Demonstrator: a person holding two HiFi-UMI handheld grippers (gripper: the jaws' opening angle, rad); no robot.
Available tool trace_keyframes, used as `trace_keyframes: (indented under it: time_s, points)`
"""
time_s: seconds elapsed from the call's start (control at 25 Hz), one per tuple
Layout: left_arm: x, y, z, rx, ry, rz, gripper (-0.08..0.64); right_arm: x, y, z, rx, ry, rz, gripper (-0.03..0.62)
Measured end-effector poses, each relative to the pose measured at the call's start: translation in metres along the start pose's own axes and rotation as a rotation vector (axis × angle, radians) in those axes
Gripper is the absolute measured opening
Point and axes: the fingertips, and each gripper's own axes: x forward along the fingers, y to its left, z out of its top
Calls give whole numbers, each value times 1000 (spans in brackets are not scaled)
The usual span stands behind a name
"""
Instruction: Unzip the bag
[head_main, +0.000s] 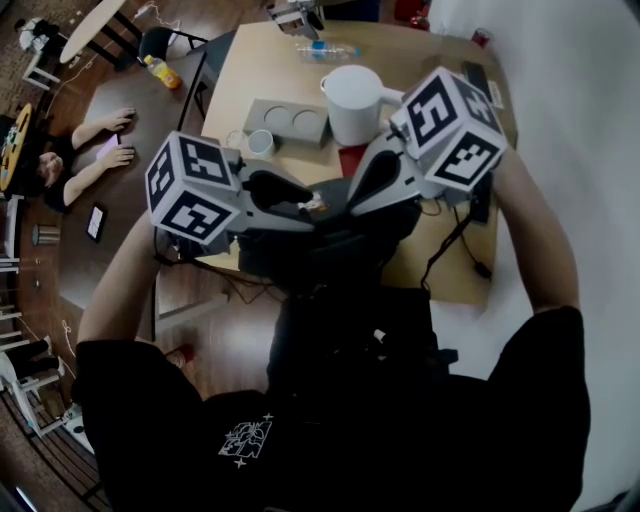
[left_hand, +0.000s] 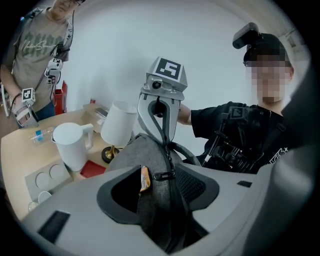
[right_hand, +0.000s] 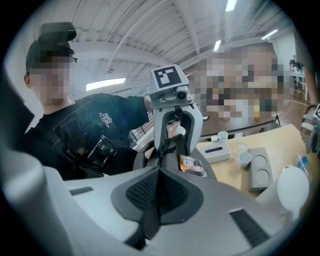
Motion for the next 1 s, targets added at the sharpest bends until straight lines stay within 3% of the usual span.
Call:
trace_keyframes:
  time_s: [0.36,0.44,0.56,0.72,0.88,1.0]
  points:
    - [4,8,-6,-114,-34,-98,204,3,-2,-3,-5,2,5,14]
    - [6,8,-6,-133,-48,-130,124,3,-3,-6,-5,5,-4,15]
    - [7,3,-4,-120,-53,-133,83,3,-4,-6,-17,9,-31,14]
    - [-2,-2,-3,3,11,7,77,2,-4,-2,-44,14,-78,14]
    - [-7,-7,9,217,108,246,77,1,-4,1,-74,21,-127,14]
    - [-7,-12,13,360,166,382,77,0,-5,4,-92,25,-160,14]
